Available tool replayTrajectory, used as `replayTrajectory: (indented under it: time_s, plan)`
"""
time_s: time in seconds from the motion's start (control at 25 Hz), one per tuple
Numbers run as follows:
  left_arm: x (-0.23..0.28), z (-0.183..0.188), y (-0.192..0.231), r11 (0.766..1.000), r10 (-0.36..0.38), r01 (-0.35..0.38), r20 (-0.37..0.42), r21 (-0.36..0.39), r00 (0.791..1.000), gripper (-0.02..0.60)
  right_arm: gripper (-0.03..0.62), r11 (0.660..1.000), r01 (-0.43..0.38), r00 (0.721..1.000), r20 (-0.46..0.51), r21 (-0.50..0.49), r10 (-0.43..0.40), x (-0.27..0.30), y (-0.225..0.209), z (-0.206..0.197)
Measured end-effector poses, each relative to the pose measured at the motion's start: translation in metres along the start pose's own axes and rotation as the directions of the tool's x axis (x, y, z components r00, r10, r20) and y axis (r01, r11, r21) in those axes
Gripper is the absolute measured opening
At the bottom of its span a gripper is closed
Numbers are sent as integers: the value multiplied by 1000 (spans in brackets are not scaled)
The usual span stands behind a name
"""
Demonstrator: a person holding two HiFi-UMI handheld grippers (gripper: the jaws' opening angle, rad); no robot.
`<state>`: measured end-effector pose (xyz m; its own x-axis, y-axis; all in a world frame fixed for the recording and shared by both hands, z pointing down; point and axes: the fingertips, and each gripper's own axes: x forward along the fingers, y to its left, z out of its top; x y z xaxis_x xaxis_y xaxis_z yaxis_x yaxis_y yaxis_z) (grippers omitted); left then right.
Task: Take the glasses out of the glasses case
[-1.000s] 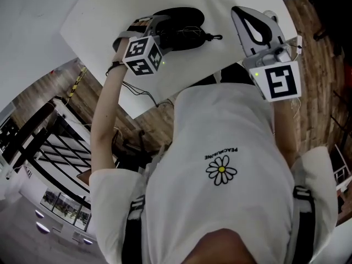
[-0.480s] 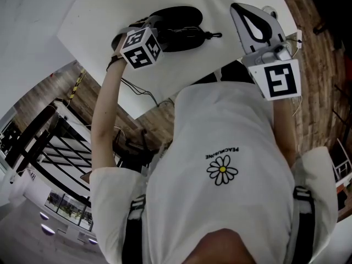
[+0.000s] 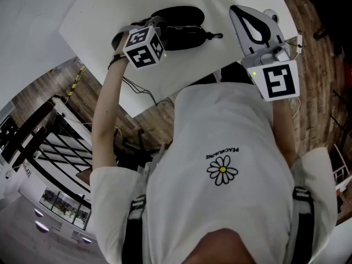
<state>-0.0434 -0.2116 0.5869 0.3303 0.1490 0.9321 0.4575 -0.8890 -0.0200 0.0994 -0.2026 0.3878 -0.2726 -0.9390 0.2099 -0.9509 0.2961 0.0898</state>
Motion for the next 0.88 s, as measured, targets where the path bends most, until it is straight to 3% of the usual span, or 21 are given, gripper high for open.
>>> replayTrajectory:
  time_s: [0.4, 0.88]
  plan:
    - [-12, 3, -2, 999, -35, 33, -37, -30, 999, 53, 9, 998, -54, 999, 4, -21, 54, -4, 16, -1]
    - [-48, 12, 18, 994, 80, -80, 2, -71, 997, 38, 9, 994, -91, 995, 44, -65, 94, 0, 26, 19]
